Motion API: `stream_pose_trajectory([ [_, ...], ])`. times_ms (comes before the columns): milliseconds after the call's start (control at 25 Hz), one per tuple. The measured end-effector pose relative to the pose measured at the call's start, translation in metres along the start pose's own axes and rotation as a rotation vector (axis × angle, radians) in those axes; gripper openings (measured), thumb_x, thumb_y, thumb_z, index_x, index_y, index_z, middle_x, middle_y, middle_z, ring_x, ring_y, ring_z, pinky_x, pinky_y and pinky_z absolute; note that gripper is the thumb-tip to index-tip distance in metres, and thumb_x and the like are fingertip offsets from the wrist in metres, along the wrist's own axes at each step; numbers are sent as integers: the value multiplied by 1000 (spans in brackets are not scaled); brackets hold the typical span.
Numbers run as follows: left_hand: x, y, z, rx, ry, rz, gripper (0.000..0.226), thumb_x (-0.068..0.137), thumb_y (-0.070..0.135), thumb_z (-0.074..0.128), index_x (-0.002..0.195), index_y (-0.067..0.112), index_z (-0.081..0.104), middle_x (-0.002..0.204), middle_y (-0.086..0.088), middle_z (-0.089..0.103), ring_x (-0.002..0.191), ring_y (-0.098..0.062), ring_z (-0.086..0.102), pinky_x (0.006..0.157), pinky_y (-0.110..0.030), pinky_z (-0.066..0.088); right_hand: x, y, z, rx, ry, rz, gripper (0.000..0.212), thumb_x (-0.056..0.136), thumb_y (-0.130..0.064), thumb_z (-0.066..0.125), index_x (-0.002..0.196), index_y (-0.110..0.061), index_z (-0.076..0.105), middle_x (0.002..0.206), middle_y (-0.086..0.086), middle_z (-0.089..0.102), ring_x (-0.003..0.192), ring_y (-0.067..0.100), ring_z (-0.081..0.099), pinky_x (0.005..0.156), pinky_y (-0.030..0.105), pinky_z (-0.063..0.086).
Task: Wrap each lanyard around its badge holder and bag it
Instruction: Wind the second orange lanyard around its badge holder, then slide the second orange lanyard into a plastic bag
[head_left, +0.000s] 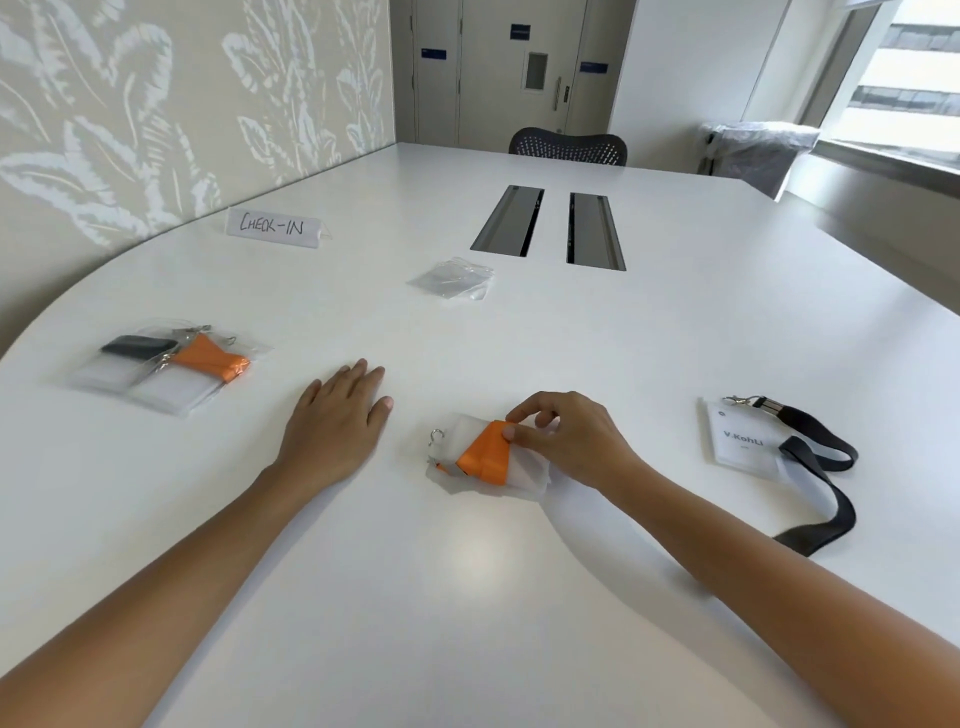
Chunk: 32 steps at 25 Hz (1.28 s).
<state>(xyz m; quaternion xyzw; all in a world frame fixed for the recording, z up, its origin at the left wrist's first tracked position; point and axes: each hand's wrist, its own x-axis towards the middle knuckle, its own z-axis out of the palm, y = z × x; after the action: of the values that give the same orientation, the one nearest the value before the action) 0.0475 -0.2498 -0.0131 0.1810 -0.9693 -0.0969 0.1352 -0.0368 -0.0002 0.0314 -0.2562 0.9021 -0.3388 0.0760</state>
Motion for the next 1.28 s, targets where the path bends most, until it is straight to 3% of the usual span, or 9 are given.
stream_pose_trajectory([
  [120,-1,1,-1,-3,-2,0,50,102,36,30,150,22,27,160,-1,19,148,-16,15,119,-38,11,7,2,-3,77,74,-3,17,89,-32,67,96,-18,74,81,-13,58,69,-4,50,56,8,33],
  [240,-2,5,-2,1,-21,13,53,101,38,28,151,21,22,161,-2,14,148,-16,11,119,-38,8,24,-5,-6,95,173,-49,14,89,-27,68,93,-15,74,84,-9,63,69,-4,52,59,8,35],
  [440,2,-3,-4,38,-114,104,63,100,46,22,154,15,8,162,-3,0,149,-15,0,121,-35,0,80,-38,2,44,267,-156,8,86,-15,69,88,-12,76,85,-5,71,78,8,60,67,13,42],
  [560,2,-3,-2,33,-101,117,66,100,47,22,154,13,6,162,-5,-1,149,-16,-1,121,-35,-1,125,-52,12,-15,312,-184,9,85,-9,68,89,-8,76,90,3,75,83,14,64,80,24,49],
  [680,2,-3,0,6,-75,112,67,99,48,21,153,12,5,162,-5,-1,149,-16,-2,121,-35,-3,177,-63,23,-96,339,-153,13,85,-6,66,95,-7,75,96,7,75,89,20,66,83,25,50],
  [960,5,-5,4,-67,-38,132,68,98,49,21,153,11,4,162,-6,-3,149,-17,-4,121,-37,-6,261,-72,51,-372,203,19,43,82,-29,75,122,-14,66,127,6,61,119,23,56,94,35,49],
  [1080,8,-7,5,-80,-36,146,69,98,49,20,153,11,4,162,-6,-4,149,-17,-5,121,-38,-7,272,-75,59,-427,199,65,37,83,-32,74,116,-15,69,121,9,62,111,27,61,84,34,50],
  [1200,8,-7,6,-101,-35,142,69,98,48,20,153,11,4,162,-6,-4,149,-18,-6,120,-39,-8,273,-76,69,-532,282,44,19,88,-14,61,103,-9,72,107,15,65,95,35,65,71,33,49],
  [1280,8,-6,6,-106,-31,144,69,98,48,21,153,10,5,162,-7,-3,149,-19,-5,120,-39,-8,272,-74,72,-521,356,53,23,88,-5,51,98,-4,71,102,17,66,87,38,63,69,35,49],
])
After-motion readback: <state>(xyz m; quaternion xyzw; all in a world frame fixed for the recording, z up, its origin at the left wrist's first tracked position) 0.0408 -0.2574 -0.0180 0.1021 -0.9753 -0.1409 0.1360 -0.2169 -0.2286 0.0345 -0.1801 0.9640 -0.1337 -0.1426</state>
